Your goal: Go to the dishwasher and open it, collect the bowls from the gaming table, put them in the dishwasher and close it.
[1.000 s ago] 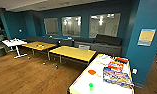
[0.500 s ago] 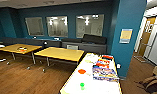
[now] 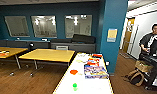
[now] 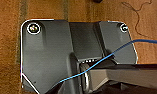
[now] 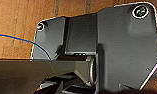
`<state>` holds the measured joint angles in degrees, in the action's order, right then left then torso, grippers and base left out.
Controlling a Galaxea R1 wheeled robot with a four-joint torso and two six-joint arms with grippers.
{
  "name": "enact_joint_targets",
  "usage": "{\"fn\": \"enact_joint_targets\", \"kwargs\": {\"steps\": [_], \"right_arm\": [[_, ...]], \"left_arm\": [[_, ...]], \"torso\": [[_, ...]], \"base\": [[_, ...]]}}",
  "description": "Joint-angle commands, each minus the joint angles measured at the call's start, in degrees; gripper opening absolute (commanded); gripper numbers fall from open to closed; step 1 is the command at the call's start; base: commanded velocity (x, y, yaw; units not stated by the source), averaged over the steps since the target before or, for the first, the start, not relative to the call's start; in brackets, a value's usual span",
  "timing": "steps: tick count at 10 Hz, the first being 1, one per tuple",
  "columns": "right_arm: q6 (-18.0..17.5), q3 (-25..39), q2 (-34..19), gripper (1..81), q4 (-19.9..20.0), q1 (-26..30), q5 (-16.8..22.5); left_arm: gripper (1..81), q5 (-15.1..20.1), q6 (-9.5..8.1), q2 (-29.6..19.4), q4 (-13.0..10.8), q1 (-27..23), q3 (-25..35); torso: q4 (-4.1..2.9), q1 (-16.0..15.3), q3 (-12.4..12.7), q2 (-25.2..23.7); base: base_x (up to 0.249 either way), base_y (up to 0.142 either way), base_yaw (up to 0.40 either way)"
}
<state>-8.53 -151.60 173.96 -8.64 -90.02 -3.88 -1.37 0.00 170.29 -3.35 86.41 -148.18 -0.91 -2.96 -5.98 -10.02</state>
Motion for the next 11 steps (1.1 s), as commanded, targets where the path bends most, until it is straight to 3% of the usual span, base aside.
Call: {"fn": "enact_joint_targets", "kwargs": {"steps": [1,11], "right_arm": [[0.27,0.44,0.10,81.1,-0.50,2.95,2.56],[0.27,0.44,0.27,81.1,-0.50,3.04,2.65]], "left_arm": [[81.1,3.12,0.26,-0.12,-0.16,-2.69,0.43],[81.1,3.04,0.18,-0.03,0.36,-2.69,0.43]], "torso": [[0.00,0.00,0.00,0.00],[0.00,0.00,0.00,0.00]], "base": [[0.000,0.000,0.000],[0.000,0.010,0.000]]}}
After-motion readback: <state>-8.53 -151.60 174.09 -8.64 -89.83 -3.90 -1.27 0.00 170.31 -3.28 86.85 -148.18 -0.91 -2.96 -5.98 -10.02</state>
